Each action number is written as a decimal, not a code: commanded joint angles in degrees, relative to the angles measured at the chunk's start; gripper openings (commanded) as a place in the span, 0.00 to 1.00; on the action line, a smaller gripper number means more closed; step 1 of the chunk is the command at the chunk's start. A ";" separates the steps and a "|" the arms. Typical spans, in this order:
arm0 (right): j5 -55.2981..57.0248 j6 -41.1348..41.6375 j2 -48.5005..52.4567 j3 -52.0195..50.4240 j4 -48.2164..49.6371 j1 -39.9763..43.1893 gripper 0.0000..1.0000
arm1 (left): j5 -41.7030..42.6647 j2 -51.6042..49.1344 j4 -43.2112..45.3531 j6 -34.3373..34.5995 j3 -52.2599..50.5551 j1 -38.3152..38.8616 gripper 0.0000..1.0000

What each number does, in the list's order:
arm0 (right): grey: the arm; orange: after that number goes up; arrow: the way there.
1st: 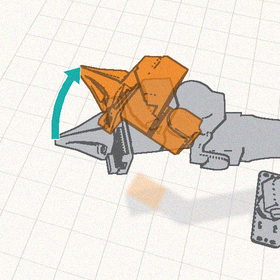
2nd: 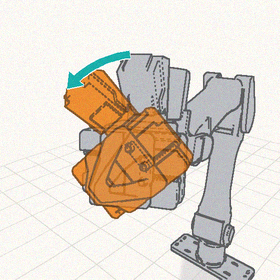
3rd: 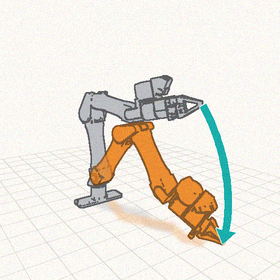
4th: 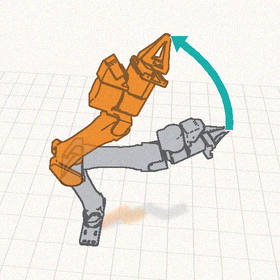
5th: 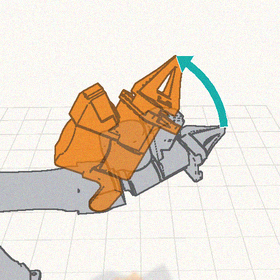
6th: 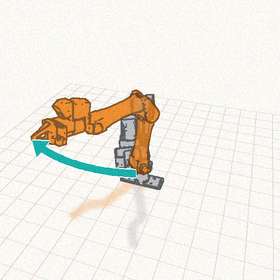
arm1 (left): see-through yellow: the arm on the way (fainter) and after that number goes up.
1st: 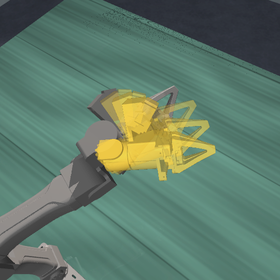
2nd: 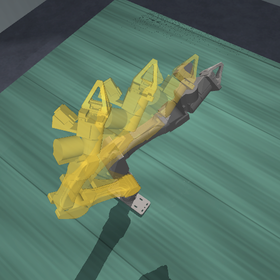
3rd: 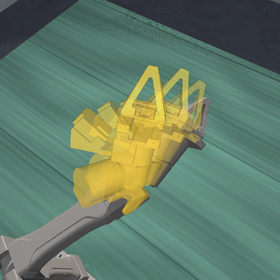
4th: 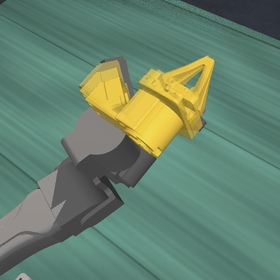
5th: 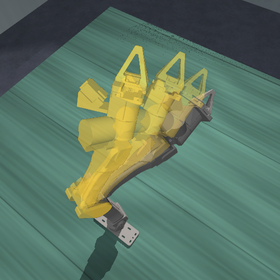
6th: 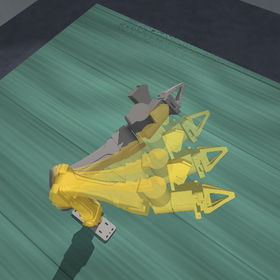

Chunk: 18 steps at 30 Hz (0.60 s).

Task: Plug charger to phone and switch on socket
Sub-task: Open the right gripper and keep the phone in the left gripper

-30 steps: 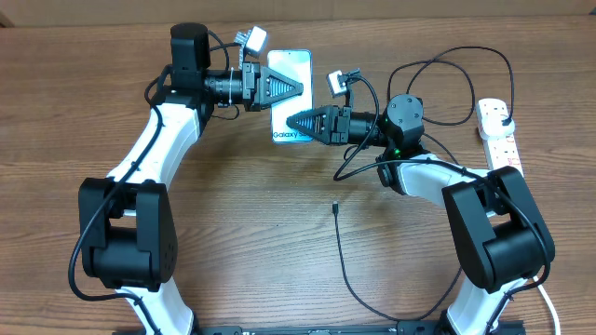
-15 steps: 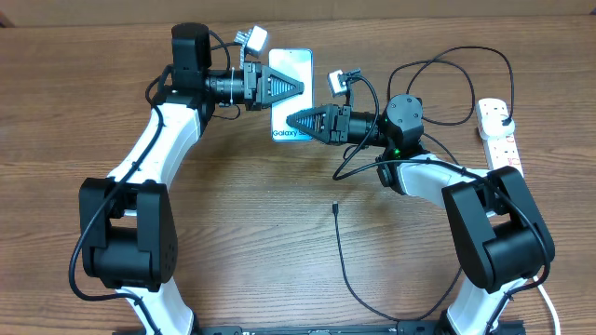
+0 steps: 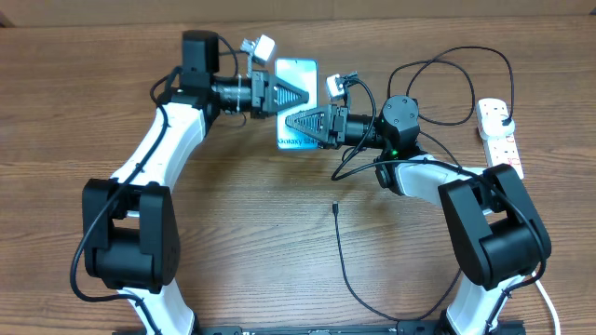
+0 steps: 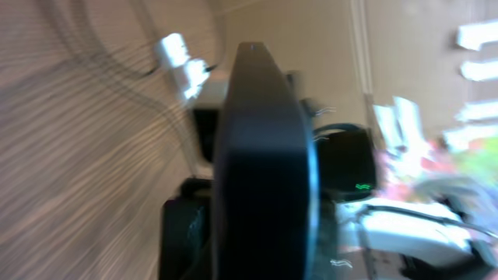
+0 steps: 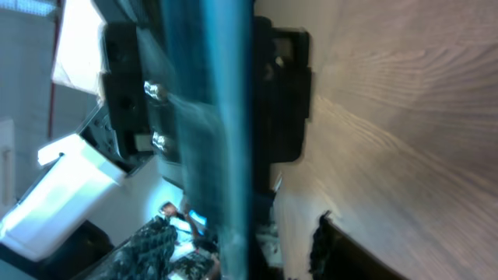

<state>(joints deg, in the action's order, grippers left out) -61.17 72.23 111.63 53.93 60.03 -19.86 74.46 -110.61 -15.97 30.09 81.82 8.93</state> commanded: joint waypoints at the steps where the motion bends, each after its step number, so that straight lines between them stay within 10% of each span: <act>1: 0.22 -0.24 0.46 -0.33 0.28 0.44 0.69 | -11.96 2.34 -7.63 -11.06 0.83 0.42 0.04; 8: -1.68 -2.36 0.46 -0.33 -5.16 3.04 0.78 | -38.99 2.34 -29.18 -15.54 0.83 0.42 0.04; 18: -0.17 -21.55 0.46 -0.33 -33.51 3.32 0.88 | -52.81 2.29 -36.52 -16.87 0.83 0.17 0.04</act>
<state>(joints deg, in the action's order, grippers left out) -62.19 60.01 113.03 53.21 29.82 -16.80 29.21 -108.55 -52.27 15.84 82.63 9.61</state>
